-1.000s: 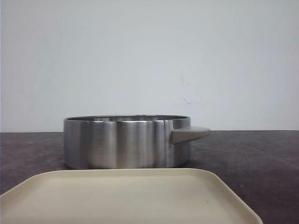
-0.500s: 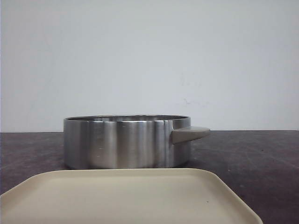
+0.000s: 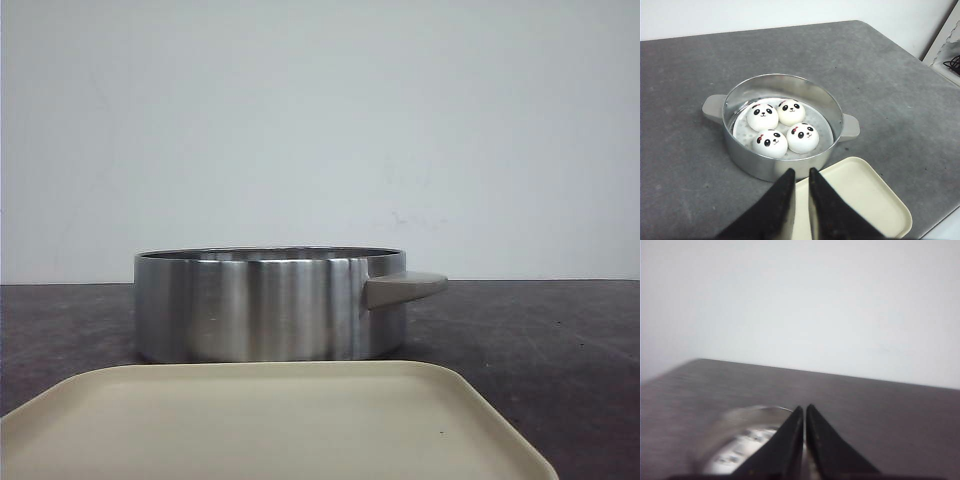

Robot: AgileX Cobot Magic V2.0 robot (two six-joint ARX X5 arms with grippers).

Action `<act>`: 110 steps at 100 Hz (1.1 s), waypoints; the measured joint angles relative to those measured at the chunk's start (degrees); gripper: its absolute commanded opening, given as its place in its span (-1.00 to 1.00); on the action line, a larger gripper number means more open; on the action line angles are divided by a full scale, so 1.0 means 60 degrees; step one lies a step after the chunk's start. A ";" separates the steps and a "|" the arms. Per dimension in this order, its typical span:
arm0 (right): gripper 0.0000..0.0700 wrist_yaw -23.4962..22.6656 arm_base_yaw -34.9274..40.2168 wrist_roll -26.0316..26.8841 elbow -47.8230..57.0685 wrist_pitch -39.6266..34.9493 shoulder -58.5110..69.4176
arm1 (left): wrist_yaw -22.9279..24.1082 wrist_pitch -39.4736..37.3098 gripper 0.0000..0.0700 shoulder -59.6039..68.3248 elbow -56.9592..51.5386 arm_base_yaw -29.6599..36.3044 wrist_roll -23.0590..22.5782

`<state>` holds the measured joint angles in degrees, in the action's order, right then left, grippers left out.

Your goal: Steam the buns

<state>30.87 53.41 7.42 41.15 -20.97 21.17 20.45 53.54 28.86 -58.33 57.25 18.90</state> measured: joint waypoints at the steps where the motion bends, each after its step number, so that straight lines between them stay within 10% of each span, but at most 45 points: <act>1: -0.98 -0.0073 -0.0168 -0.0004 -0.0062 -0.0004 -0.0025 | 0.0000 0.0000 -1.00 0.0000 0.0000 0.0000 0.0000; 45: -0.98 -0.6135 -0.6612 -0.0029 -0.5490 0.3373 -0.2623 | 0.0000 0.0000 -1.00 0.0000 0.0000 0.0000 0.0000; 110: -0.98 -0.7373 -0.7679 -0.0240 -0.6721 0.2004 -0.3493 | 0.0000 -0.0004 -1.00 0.0000 0.0000 0.0000 0.0000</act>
<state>-13.37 7.33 5.98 0.82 -8.95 0.21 20.45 53.52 28.86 -58.33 57.25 18.90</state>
